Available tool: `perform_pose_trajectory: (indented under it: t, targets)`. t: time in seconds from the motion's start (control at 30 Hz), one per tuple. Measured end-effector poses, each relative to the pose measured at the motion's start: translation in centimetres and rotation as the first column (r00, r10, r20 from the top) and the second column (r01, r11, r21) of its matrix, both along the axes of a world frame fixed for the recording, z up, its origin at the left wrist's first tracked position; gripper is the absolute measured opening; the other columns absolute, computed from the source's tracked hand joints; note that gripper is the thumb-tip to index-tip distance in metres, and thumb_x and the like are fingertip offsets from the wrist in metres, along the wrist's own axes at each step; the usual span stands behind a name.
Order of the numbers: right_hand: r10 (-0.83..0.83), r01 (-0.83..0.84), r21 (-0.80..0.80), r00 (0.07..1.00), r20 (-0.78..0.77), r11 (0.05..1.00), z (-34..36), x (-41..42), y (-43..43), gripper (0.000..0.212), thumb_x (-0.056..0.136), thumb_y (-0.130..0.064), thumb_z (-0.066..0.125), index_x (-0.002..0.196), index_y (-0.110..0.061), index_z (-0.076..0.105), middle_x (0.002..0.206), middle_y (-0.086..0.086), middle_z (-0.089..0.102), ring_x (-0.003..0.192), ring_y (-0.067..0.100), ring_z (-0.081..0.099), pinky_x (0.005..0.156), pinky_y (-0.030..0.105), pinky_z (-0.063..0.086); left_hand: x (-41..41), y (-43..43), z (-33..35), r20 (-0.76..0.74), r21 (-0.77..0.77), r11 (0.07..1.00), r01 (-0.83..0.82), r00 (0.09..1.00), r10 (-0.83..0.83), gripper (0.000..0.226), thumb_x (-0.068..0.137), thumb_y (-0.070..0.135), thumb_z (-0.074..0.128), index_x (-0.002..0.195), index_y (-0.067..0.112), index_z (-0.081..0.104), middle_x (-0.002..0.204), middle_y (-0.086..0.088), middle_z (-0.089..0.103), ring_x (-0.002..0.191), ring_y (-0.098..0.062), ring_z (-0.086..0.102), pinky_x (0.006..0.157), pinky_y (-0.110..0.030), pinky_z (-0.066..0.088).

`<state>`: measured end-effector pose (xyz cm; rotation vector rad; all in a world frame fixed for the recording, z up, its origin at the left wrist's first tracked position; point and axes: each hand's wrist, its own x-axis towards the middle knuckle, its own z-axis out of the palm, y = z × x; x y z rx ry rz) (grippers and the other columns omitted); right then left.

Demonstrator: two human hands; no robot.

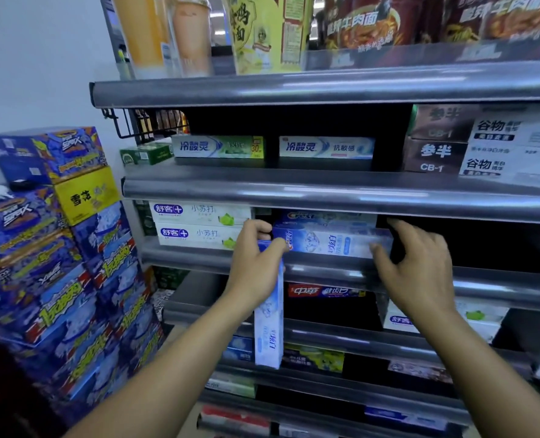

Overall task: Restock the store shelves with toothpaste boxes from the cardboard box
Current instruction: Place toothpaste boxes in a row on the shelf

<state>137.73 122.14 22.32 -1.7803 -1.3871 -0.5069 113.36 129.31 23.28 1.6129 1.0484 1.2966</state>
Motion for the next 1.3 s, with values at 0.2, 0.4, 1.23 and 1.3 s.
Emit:
perform_pose_trajectory:
  t: [0.2,0.4,1.23,1.3]
  targets:
    - [0.453,-0.526,0.004,0.727,-0.516,0.85,-1.8,-6.2,-3.4,0.046,0.071,-0.055,0.08,0.112,-0.039,0.068,0.095,-0.014,0.069,0.074,0.009,0.064,0.066,0.023,0.053,0.1,-1.7,-2.3,-0.002,-0.084,0.969,0.234,0.972,-0.235,0.031,0.074,0.048,0.067,0.093,0.033,0.047,0.094,0.013,0.052,0.077,0.0,0.05,0.069,-0.016,0.04]
    - [0.484,-0.697,0.004,0.494,-0.722,0.717,-5.0,-10.0,-3.5,0.041,0.07,-0.041,0.08,0.11,-0.039,0.071,0.086,0.006,0.071,0.058,0.018,0.059,0.059,0.047,0.055,1.1,-3.3,-5.2,-0.09,-0.238,0.91,0.338,0.926,-0.368,0.044,0.062,0.065,0.06,0.095,0.039,0.046,0.11,0.004,0.048,0.088,-0.011,0.052,0.076,-0.031,0.042]
    - [0.322,-0.338,0.304,-0.005,-0.947,0.89,-12.7,-16.8,0.1,0.033,0.086,-0.002,0.077,0.115,-0.009,0.062,0.101,0.017,0.077,0.096,0.034,0.075,0.082,0.041,0.063,-17.7,1.4,-15.4,0.236,-0.469,0.883,0.023,0.966,0.1,0.026,0.082,0.002,0.081,0.106,0.006,0.073,0.094,-0.012,0.079,0.086,-0.026,0.07,0.085,-0.038,0.055]
    - [0.271,-0.341,0.197,0.184,-0.945,0.919,-12.5,-17.5,1.5,0.031,0.085,-0.011,0.082,0.113,-0.012,0.068,0.1,0.01,0.078,0.092,0.03,0.076,0.081,0.046,0.063,-18.5,3.1,-14.9,0.211,-0.405,0.914,-0.027,0.97,0.122,0.025,0.082,0.005,0.083,0.104,0.014,0.075,0.093,-0.004,0.08,0.087,-0.018,0.074,0.081,-0.029,0.056]
